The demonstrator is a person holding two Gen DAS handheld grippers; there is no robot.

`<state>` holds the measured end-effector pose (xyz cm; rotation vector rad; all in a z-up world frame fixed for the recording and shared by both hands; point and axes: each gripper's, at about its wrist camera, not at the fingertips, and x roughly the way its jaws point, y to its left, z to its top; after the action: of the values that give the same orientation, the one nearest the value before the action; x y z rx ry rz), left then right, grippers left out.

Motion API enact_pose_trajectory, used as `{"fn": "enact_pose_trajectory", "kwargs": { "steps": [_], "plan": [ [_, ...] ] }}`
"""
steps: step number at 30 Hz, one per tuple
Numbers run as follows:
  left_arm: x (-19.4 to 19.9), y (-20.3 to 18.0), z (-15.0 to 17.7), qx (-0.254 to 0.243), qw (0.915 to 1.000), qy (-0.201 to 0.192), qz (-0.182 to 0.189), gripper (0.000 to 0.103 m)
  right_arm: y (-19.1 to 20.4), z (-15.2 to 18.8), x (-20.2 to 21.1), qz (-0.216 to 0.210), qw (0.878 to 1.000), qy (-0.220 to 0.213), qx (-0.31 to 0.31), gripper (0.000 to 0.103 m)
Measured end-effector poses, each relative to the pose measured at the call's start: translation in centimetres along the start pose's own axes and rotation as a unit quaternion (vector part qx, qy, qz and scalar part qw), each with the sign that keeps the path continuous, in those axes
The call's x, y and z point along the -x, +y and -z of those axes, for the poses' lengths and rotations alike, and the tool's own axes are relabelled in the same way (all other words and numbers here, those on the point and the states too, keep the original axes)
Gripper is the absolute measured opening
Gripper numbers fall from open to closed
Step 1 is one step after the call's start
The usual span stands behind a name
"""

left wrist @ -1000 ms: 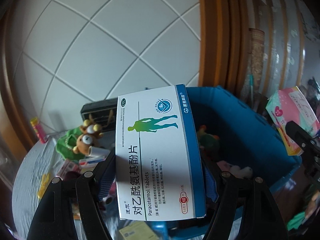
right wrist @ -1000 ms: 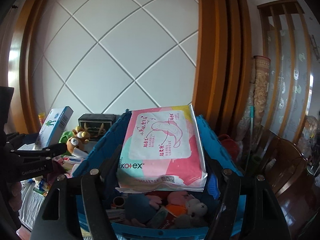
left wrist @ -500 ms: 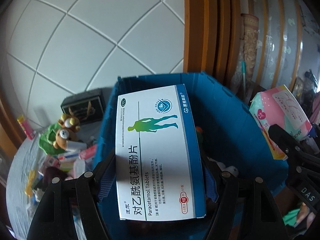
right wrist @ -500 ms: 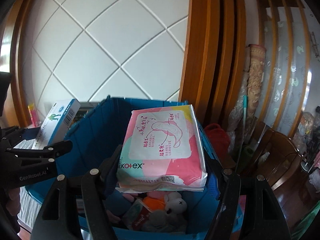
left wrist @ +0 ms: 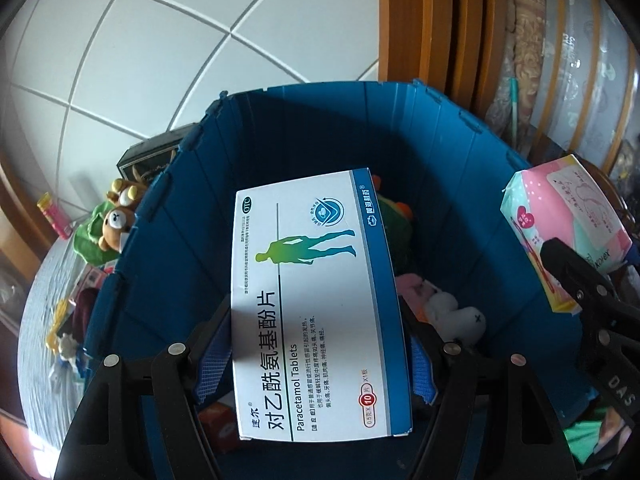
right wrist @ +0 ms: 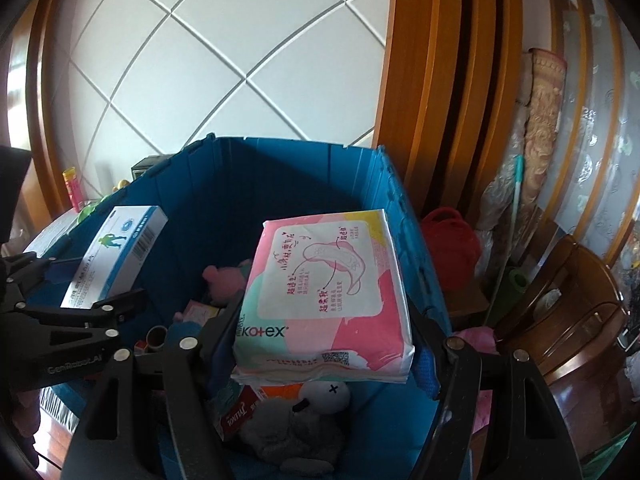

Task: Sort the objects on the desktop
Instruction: 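Open both tools to drop the two packs into the blue bin, then move both tools back from the bin toward the pile on the table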

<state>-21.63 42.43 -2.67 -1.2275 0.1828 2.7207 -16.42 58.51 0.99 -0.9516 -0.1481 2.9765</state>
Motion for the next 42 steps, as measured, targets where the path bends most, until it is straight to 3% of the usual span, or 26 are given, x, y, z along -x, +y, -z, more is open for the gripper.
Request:
{"fn": "enact_pose_trajectory", "kwargs": {
  "steps": [8,10,13,23,32,36,42],
  "plan": [
    [-0.8,-0.7,0.5,0.003,0.9998,0.017,0.009,0.075,-0.4,1.2,-0.8,0.01,1.0,0.018,0.006,0.07],
    [-0.6,-0.8,0.5,0.002,0.9999,0.012,0.005,0.082,-0.6,1.3,-0.9,0.01,1.0,0.021,0.005,0.07],
    [-0.4,-0.8,0.4,-0.001,1.0,0.008,0.003,0.082,-0.6,1.4,-0.7,0.009,1.0,0.021,0.005,0.07],
    [0.0,-0.2,0.2,0.006,1.0,0.002,0.002,0.085,-1.0,0.3,0.7,0.016,1.0,-0.004,0.004,0.072],
    [0.7,0.3,0.5,0.011,0.9999,-0.004,0.001,0.086,-1.1,0.3,1.4,0.023,1.0,-0.01,0.005,0.103],
    [1.8,0.6,0.9,0.013,0.9998,-0.018,-0.001,0.087,-1.1,0.5,1.9,0.037,0.999,-0.015,0.01,0.103],
    [4.2,2.0,1.5,0.032,0.9976,-0.059,-0.019,0.102,-1.4,0.9,2.8,0.027,0.999,-0.027,0.002,0.103]
  ]
}}
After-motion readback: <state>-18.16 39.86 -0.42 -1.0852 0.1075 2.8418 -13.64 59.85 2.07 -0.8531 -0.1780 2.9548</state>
